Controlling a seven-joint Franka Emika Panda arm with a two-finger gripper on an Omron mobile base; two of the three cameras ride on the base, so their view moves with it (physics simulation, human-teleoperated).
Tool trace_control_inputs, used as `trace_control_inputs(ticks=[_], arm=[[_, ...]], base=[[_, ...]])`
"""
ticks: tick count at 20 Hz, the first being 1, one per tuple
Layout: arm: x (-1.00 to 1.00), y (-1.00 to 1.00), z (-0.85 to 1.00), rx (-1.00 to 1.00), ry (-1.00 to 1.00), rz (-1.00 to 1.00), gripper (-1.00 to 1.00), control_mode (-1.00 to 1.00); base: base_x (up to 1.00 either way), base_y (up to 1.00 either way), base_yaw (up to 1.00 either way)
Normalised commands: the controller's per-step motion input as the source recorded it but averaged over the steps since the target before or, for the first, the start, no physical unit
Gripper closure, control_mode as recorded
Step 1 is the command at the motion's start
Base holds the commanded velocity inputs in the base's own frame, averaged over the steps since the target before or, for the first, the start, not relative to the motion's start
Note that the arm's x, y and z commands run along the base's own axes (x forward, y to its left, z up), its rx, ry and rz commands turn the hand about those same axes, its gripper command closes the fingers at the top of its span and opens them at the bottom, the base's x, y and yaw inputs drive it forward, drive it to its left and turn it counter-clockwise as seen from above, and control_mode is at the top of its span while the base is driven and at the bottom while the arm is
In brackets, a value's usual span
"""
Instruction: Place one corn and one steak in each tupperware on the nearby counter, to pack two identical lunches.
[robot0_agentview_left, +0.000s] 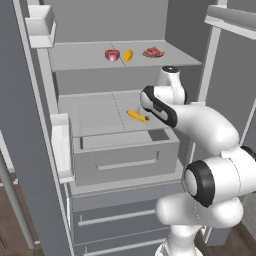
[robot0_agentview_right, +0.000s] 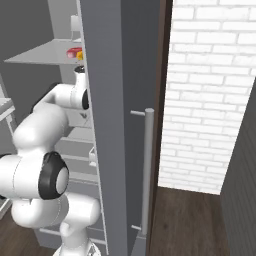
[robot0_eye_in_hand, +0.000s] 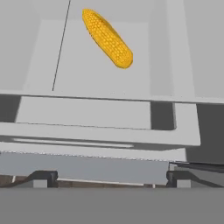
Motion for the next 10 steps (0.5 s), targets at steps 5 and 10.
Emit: trace_control_inputs(ticks=[5,10], arm=[[0.32,0.00,-0.17,0.00,0.00,0.00,-1.00,-1.00],[0.32,0.00,-0.13,0.00,0.00,0.00,-1.00,-1.00]], base=[[0.00,0.00,0.00],[0.00,0.00,0.00]])
